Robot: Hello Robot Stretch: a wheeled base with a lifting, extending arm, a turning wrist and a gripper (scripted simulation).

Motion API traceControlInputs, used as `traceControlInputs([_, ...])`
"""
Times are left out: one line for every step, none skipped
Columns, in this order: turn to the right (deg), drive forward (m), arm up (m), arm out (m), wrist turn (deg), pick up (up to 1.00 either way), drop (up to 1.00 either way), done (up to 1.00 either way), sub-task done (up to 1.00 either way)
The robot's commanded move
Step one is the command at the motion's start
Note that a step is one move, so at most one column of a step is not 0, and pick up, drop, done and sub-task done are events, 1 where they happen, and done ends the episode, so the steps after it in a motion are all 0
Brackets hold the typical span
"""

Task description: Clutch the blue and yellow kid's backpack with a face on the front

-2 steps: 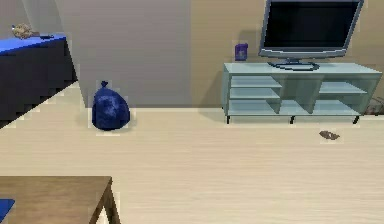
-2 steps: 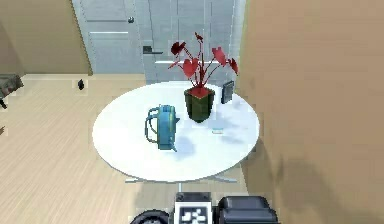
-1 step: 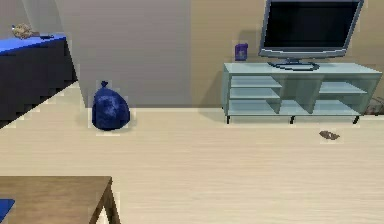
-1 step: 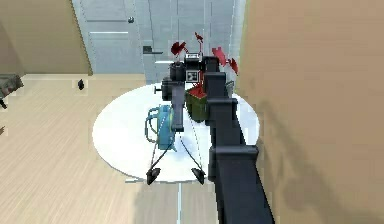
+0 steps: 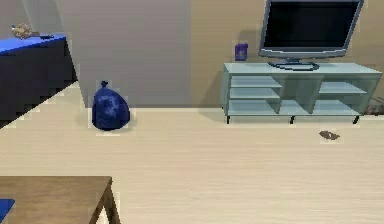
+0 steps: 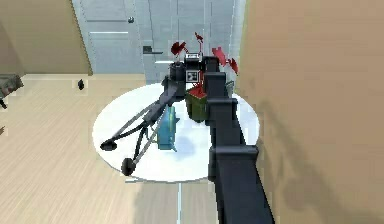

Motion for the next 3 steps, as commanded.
traceControlInputs([0.0, 0.0, 0.0, 0.0, 45.0, 0.0, 0.0, 0.0, 0.0])
traceControlInputs([0.0, 0.0, 0.0, 0.02, 0.0, 0.0, 0.0, 0.0, 0.0])
traceControlInputs([0.0, 0.0, 0.0, 0.0, 45.0, 0.0, 0.0, 0.0, 0.0])
